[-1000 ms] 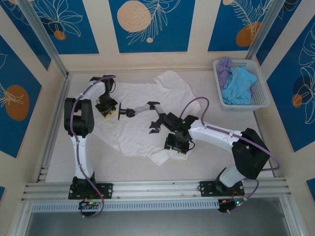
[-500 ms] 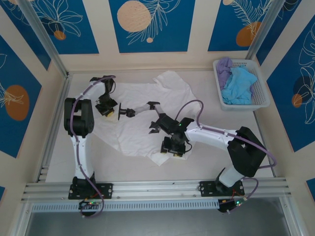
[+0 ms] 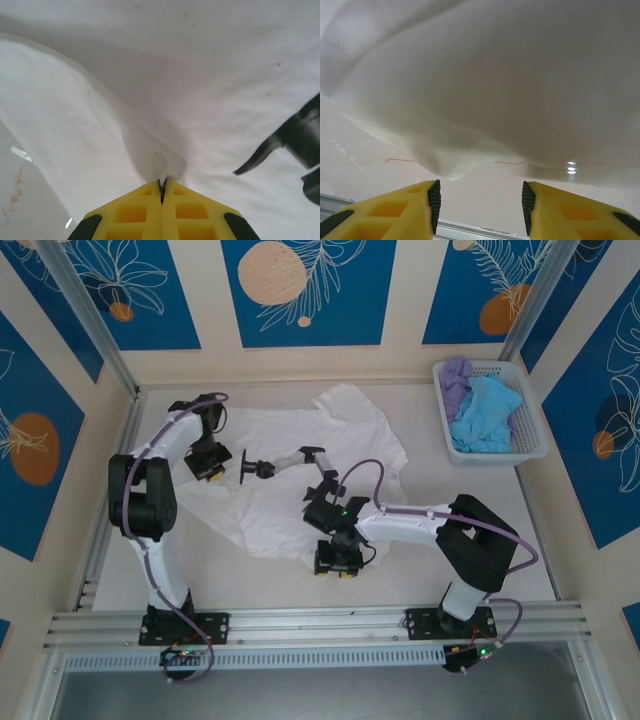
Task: Fold and stack the t-shirts
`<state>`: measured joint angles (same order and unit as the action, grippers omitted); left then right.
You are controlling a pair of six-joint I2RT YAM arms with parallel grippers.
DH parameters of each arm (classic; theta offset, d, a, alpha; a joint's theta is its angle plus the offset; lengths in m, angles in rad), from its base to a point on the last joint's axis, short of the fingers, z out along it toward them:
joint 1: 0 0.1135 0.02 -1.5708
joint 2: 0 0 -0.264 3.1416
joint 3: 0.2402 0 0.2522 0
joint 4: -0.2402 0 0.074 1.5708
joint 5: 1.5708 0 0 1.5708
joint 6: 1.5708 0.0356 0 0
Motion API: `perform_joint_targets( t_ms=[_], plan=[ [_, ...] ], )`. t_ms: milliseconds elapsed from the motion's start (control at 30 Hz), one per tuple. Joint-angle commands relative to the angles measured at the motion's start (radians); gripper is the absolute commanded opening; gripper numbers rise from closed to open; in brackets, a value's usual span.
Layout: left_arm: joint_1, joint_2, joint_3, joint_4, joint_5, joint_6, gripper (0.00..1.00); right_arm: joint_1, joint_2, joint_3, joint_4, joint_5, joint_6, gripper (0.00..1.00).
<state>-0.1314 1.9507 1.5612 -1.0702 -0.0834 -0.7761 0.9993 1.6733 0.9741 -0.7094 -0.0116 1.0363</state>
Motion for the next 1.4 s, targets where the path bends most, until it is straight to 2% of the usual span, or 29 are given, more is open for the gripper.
perform_joint_targets(
  t_ms=[0,167,300,467,733,933,1033,1100,1167,1200,1267,1367],
  plan=[
    [-0.009,-0.071,-0.061,0.003,-0.003,0.042,0.00,0.005,0.016,0.017,-0.005,0.001,0.008,0.48],
    [-0.009,-0.166,-0.162,0.033,-0.013,0.070,0.00,0.010,0.044,0.030,0.005,0.011,0.014,0.41],
    [-0.010,-0.219,-0.233,0.057,-0.007,0.074,0.00,0.013,0.061,0.038,0.009,0.016,0.025,0.26],
    [-0.014,-0.291,-0.308,0.079,-0.009,0.074,0.00,0.014,0.060,0.037,0.014,0.009,0.036,0.14],
    [-0.015,-0.409,-0.407,0.089,-0.071,0.082,0.00,0.030,0.015,0.051,0.031,-0.056,0.022,0.00],
    [-0.016,-0.435,-0.424,0.091,-0.098,0.085,0.00,0.035,0.002,0.067,0.064,-0.157,0.001,0.00],
    [-0.014,-0.437,-0.424,0.089,-0.105,0.087,0.00,0.044,0.005,0.086,0.032,-0.122,0.000,0.00],
    [-0.015,-0.438,-0.426,0.093,-0.103,0.086,0.00,0.040,0.003,0.077,0.000,-0.077,0.015,0.09],
    [-0.015,-0.440,-0.430,0.095,-0.098,0.085,0.00,0.034,-0.001,0.064,-0.011,-0.045,0.030,0.26],
    [-0.014,-0.440,-0.431,0.096,-0.095,0.086,0.00,0.035,-0.002,0.063,-0.020,-0.026,0.032,0.32],
    [-0.016,-0.437,-0.432,0.096,-0.091,0.086,0.00,0.033,0.008,0.069,-0.038,0.007,0.032,0.37],
    [-0.016,-0.433,-0.434,0.100,-0.084,0.083,0.00,0.032,0.036,0.086,-0.047,0.017,0.026,0.38]
  ],
)
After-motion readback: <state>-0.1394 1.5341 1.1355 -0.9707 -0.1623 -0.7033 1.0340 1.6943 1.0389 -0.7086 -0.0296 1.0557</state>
